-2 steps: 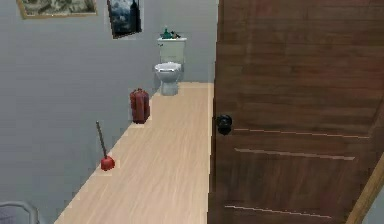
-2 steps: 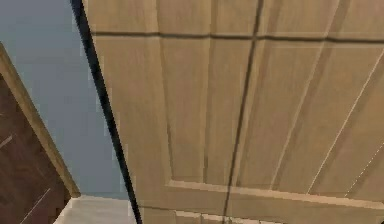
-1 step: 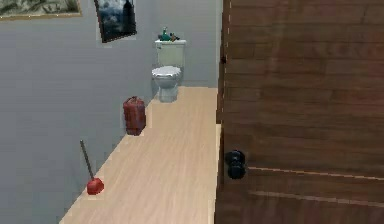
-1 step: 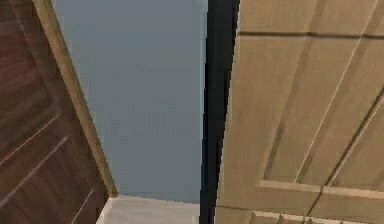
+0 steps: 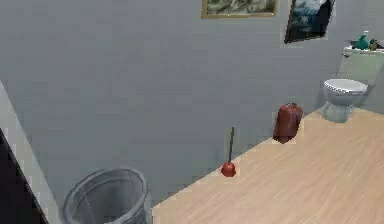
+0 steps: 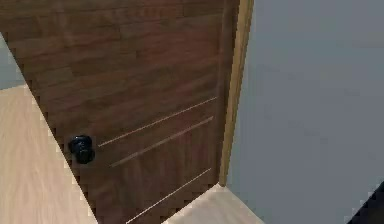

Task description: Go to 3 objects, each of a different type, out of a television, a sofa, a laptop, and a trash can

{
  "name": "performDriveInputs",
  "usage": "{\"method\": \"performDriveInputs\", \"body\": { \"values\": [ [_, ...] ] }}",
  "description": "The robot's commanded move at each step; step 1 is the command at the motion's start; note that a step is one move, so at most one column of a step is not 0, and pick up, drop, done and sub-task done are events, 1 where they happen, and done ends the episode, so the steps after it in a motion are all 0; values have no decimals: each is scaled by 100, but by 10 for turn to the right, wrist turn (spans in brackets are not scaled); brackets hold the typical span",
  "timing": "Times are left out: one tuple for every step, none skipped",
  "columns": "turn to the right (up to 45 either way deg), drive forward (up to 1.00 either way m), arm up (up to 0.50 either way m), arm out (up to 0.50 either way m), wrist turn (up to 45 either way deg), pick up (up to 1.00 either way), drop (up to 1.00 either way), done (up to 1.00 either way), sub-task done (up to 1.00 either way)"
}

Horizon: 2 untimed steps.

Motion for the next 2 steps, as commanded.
{"method": "performDriveInputs", "body": {
  "values": [
    [-270, 0, 0, 0, 0, 0, 0, 0, 0],
    [0, 0, 0, 0, 0, 0, 0, 0, 100]
  ]
}}
